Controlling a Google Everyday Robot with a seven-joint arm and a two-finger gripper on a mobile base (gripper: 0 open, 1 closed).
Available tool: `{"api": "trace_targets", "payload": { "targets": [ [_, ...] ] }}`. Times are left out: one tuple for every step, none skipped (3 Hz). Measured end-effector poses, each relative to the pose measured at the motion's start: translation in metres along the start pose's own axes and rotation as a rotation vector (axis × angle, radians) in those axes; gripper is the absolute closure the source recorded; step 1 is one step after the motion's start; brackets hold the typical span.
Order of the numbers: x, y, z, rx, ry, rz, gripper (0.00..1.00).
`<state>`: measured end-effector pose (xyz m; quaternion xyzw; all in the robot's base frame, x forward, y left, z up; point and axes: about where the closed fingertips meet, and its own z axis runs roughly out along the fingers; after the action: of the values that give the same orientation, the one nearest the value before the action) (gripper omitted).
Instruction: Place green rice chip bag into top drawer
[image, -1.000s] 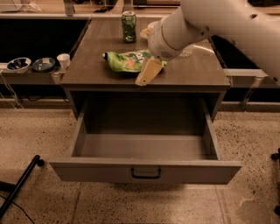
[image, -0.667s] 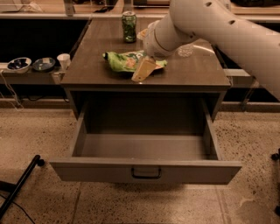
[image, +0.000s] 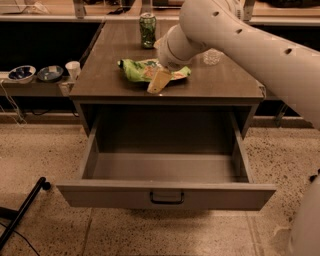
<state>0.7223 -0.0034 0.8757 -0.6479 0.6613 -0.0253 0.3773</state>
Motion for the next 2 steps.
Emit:
{"api": "trace_targets", "payload": {
  "targets": [
    [0.002, -0.004, 0.014, -0.008, 0.006, -0.002, 0.45],
    [0.001, 0.004, 0.036, -0.063, -0.007, -0.009, 0.61]
  ]
}}
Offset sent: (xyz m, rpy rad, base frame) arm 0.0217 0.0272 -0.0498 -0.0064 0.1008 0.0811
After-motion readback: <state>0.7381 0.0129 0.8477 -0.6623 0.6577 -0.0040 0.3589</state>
